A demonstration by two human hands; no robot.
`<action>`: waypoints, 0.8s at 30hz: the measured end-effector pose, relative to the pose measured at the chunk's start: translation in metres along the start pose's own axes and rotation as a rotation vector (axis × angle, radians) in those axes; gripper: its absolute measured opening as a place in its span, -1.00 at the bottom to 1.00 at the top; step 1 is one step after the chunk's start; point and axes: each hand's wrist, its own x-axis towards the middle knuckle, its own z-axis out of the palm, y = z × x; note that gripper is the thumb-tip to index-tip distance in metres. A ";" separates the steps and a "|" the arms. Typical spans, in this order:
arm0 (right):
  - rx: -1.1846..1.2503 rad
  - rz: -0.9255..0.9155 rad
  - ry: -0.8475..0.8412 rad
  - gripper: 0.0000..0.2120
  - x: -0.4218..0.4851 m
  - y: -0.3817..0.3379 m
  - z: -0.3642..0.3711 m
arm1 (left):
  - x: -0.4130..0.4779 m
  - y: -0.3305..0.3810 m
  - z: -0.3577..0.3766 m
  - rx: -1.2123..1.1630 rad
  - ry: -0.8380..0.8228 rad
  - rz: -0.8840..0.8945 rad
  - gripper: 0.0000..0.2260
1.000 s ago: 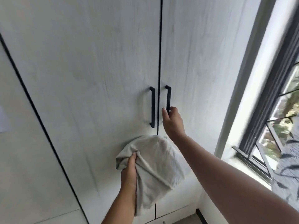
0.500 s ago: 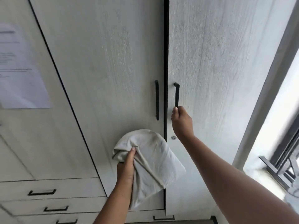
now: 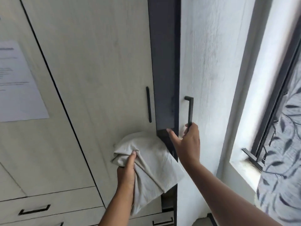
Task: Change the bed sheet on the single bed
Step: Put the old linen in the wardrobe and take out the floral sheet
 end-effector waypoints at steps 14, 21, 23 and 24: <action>-0.160 0.080 0.234 -0.30 -0.042 0.012 -0.074 | -0.040 -0.006 0.009 -0.102 -0.253 0.040 -0.60; -0.299 0.068 0.292 -0.31 -0.052 0.019 -0.128 | -0.055 -0.010 0.027 -0.113 -0.356 0.061 -0.61; -0.340 0.066 0.308 -0.36 -0.050 0.027 -0.141 | -0.057 -0.011 0.036 -0.127 -0.384 0.076 -0.59; -0.355 0.071 0.320 -0.37 -0.048 0.032 -0.146 | -0.058 -0.011 0.040 -0.135 -0.397 0.088 -0.59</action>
